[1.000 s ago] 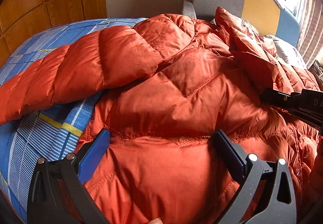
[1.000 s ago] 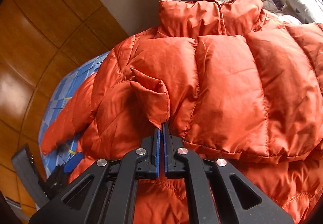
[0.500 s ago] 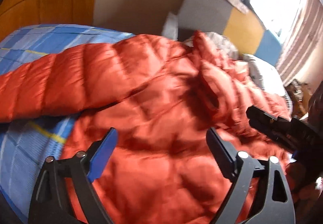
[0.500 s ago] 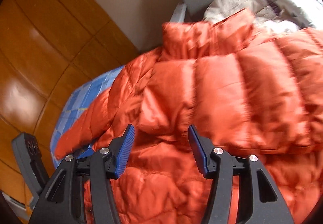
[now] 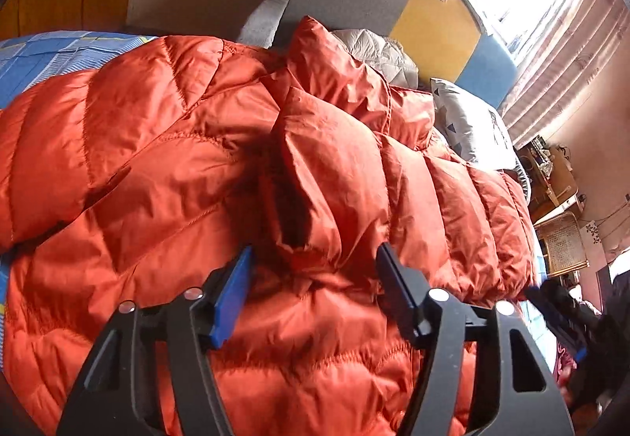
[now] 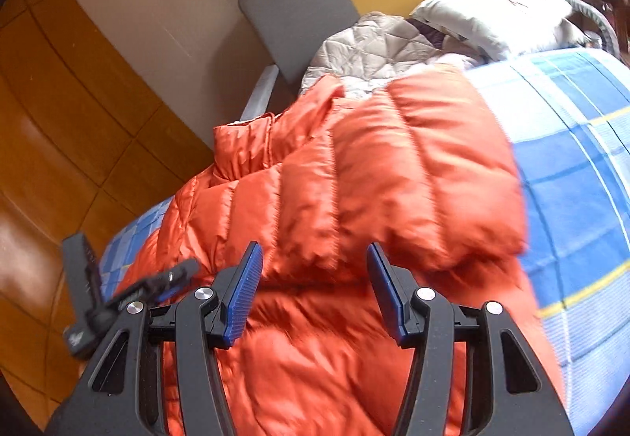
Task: Fold large clothes
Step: 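Open the right tool to release the sleeve while the left tool reaches the jacket, then grasp the jacket's other sleeve with the left tool and lift it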
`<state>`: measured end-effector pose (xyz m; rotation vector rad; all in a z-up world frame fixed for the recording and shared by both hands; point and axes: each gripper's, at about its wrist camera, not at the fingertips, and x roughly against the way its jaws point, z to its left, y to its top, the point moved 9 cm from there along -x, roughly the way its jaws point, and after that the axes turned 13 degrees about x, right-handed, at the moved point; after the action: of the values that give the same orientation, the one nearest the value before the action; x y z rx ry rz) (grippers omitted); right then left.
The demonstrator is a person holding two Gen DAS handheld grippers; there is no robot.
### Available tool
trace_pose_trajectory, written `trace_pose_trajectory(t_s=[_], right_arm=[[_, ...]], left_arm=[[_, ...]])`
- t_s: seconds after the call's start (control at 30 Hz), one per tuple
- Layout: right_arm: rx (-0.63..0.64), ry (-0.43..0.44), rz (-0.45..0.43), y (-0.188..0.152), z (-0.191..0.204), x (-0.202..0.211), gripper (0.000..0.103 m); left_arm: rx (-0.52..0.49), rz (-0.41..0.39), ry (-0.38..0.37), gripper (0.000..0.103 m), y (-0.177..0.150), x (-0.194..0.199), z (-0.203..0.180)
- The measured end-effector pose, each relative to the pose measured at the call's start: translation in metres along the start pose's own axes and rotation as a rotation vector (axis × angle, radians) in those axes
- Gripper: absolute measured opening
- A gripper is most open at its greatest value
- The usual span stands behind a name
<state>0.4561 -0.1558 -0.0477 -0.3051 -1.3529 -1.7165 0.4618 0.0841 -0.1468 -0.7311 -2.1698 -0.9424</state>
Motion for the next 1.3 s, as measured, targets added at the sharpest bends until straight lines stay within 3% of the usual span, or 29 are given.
trace_pose_trajectory(t_s=[0.07,0.1,0.2,0.4,0.47,0.57,0.63,0.7,0.8,1.03,1.13,1.2,1.3], right_arm=[[-0.025,0.010,0.007,-0.012,-0.010,0.007,0.066],[-0.042,0.014,0.009,-0.017,-0.015,0.010,0.068],[-0.085,0.010,0.038,-0.034,-0.029,0.007,0.068],[-0.132,-0.006,-0.027,-0.022,-0.039,0.023,0.068],[-0.101,-0.057,-0.069,-0.013,-0.040,0.032,0.068],[-0.073,-0.173,-0.101,0.010,-0.056,0.027,0.058],[-0.069,-0.225,-0.089,0.024,-0.067,0.011,0.050],[-0.043,-0.257,-0.064,0.038,-0.072,-0.012,0.049],[-0.012,-0.253,-0.019,0.049,-0.068,-0.047,0.049],[0.079,-0.340,0.079,0.029,-0.065,-0.092,0.049],[0.201,-0.449,0.105,0.021,-0.062,-0.104,0.049],[0.231,-0.485,0.103,0.018,-0.062,-0.108,0.049],[0.243,-0.498,0.104,0.017,-0.064,-0.109,0.049]], left_arm=[[0.003,0.000,0.005,0.046,0.003,-0.003,0.002],[-0.002,-0.003,0.003,0.035,0.005,-0.004,0.001],[-0.004,-0.015,0.006,0.020,0.010,-0.004,0.004],[0.002,-0.024,-0.001,0.020,0.013,0.001,0.014],[-0.003,-0.026,-0.006,0.016,0.013,0.002,0.016],[-0.009,-0.036,-0.012,0.013,0.012,0.005,0.017],[-0.012,-0.040,-0.014,0.012,0.013,0.008,0.018],[-0.011,-0.047,-0.014,0.006,0.013,0.012,0.020],[0.009,-0.093,-0.015,0.004,0.021,0.028,0.029],[0.014,-0.072,0.036,0.004,0.017,0.021,0.058],[0.019,-0.073,0.040,0.005,0.011,0.017,0.063],[0.025,-0.082,0.045,0.006,0.008,0.015,0.064],[0.026,-0.088,0.077,0.017,0.007,0.014,0.068]])
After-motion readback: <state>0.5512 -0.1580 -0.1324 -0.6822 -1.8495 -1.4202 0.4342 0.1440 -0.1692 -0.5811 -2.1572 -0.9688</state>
